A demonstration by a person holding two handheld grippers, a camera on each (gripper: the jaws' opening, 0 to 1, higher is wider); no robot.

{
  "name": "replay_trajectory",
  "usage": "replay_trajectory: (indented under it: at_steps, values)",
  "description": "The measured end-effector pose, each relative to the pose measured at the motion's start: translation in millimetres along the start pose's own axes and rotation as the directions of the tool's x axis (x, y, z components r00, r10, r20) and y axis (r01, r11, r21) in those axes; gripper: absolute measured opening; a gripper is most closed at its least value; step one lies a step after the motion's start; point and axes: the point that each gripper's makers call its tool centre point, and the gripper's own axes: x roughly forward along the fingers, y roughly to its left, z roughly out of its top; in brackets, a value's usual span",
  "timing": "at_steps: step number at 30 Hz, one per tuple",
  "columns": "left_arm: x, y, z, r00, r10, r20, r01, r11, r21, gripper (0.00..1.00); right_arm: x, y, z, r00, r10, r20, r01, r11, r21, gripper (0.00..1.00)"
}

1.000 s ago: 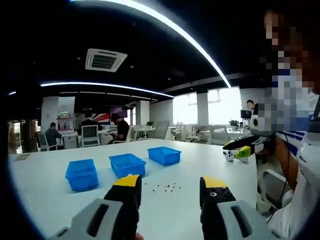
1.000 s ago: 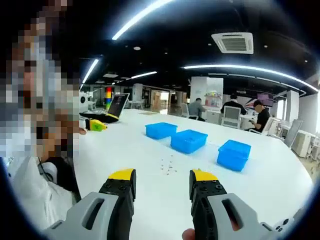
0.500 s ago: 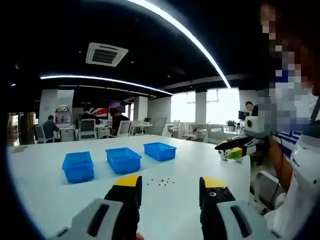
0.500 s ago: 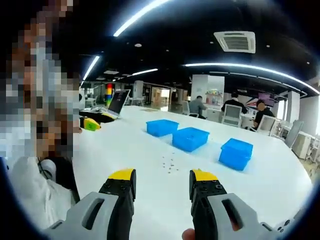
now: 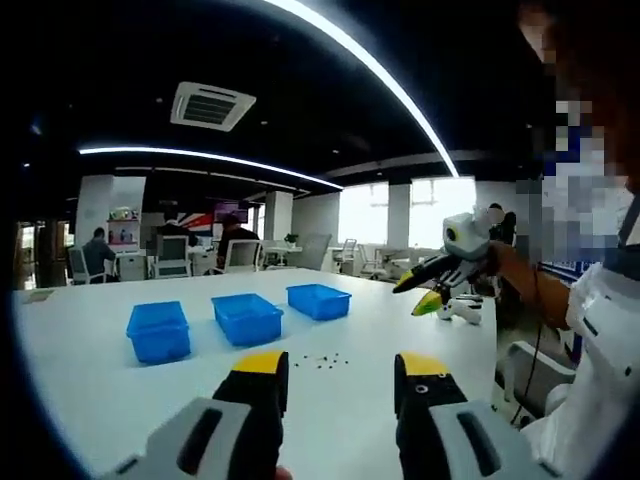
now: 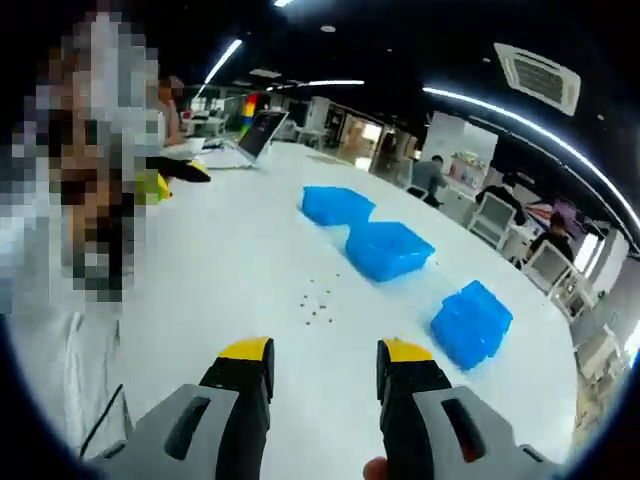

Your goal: Pick up the resistors one by one and place each resistor into its matching bin, sorting the parts by color and model until every resistor is separated into the correct bin for its type

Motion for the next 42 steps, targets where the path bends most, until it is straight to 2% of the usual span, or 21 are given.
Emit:
replay_trajectory:
  at_steps: [3,5,6,10,13,14,18,22,24,26,29,30,34,35,38,40,42]
  values:
    - [-3,-0.8,0.4,1.000,0.000,-0.002,0.000,1.000,0.005,0.44,15,2,-0.3,0.990,0.093,-0.102,-0.103,0.990,-0.097,0.42]
    - [-4,0.3,0.3,1.000,0.000,-0.001,0.000,1.000,0.003,0.44,23,7,1.3,0.980,0.138,-0.143,-0.158,0.978,-0.135,0.41]
    - [-5,1.0,-0.4,1.000,0.001,-0.002,-0.001,1.000,0.001,0.44,29,12,2.3,0.967,0.181,-0.181,-0.213,0.961,-0.175,0.39]
    - [-4,0.2,-4.5,1.000,0.000,-0.009,0.000,1.000,0.001,0.44,49,21,12.6,0.931,0.269,-0.245,-0.324,0.919,-0.222,0.36]
    - [-3,-10.2,-8.5,0.999,-0.046,-0.028,0.045,0.999,-0.010,0.44,64,26,14.0,0.898,0.313,-0.310,-0.401,0.871,-0.284,0.35]
    - [-3,-14.8,-9.6,0.997,-0.068,-0.036,0.068,0.998,-0.014,0.44,66,26,13.8,0.894,0.316,-0.318,-0.409,0.866,-0.289,0.35]
    - [-5,-27.1,-8.8,0.991,-0.133,-0.033,0.133,0.991,-0.024,0.45,85,28,8.6,0.850,0.337,-0.406,-0.484,0.804,-0.345,0.32]
    - [-8,-32.3,-7.6,0.984,-0.174,-0.026,0.173,0.984,-0.037,0.45,96,24,0.8,0.821,0.335,-0.462,-0.530,0.749,-0.398,0.29]
    - [-8,-31.4,-8.8,0.985,-0.171,-0.030,0.170,0.985,-0.036,0.45,99,23,-1.8,0.811,0.338,-0.478,-0.544,0.736,-0.403,0.28]
    - [-6,-30.1,-11.7,0.985,-0.165,-0.039,0.164,0.986,-0.028,0.45,103,28,-8.5,0.779,0.359,-0.515,-0.591,0.694,-0.411,0.28]
    - [-5,-29.1,-14.3,0.986,-0.163,-0.045,0.162,0.986,-0.031,0.44,107,33,-18.9,0.724,0.381,-0.575,-0.663,0.616,-0.425,0.25]
    - [-4,-29.2,-14.9,0.985,-0.164,-0.046,0.163,0.986,-0.033,0.44,109,33,-21.0,0.713,0.376,-0.592,-0.677,0.590,-0.440,0.24]
    - [-4,-29.0,-16.7,0.985,-0.165,-0.049,0.164,0.986,-0.025,0.41,118,35,-19.4,0.697,0.387,-0.604,-0.699,0.557,-0.449,0.18]
    - [-4,-28.7,-17.0,0.985,-0.165,-0.050,0.163,0.986,-0.025,0.41,119,35,-19.2,0.687,0.395,-0.610,-0.711,0.540,-0.452,0.17]
    - [-6,-26.1,-16.3,0.986,-0.162,-0.047,0.161,0.987,-0.029,0.41,120,39,-19.7,0.663,0.410,-0.627,-0.737,0.508,-0.447,0.16]
    - [-7,-25.0,-16.0,0.986,-0.161,-0.044,0.159,0.987,-0.032,0.41,122,38,-20.4,0.658,0.404,-0.636,-0.742,0.495,-0.453,0.16]
    - [-7,-24.7,-16.2,0.986,-0.161,-0.043,0.159,0.987,-0.032,0.41,127,36,-21.4,0.656,0.396,-0.642,-0.742,0.495,-0.453,0.16]
